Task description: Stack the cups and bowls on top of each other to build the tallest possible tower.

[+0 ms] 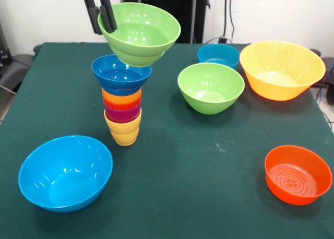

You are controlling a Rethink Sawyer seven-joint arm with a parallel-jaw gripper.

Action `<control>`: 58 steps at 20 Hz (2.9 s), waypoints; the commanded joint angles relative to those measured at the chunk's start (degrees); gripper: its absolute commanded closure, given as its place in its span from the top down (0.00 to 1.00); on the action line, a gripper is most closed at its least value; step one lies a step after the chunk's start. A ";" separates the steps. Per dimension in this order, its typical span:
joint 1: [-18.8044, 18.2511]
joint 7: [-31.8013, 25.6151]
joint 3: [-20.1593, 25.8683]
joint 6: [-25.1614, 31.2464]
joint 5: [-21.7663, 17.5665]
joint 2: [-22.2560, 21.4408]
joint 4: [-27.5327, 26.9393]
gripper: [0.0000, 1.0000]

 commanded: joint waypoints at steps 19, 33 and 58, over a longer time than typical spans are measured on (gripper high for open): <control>-1.00 -7.71 -0.72 -2.94 -5.43 7.06 2.55 0.00; -1.78 -7.90 -0.99 -2.12 -5.64 7.32 4.29 0.00; -1.96 -8.78 -2.34 -0.58 -6.71 8.15 4.22 0.00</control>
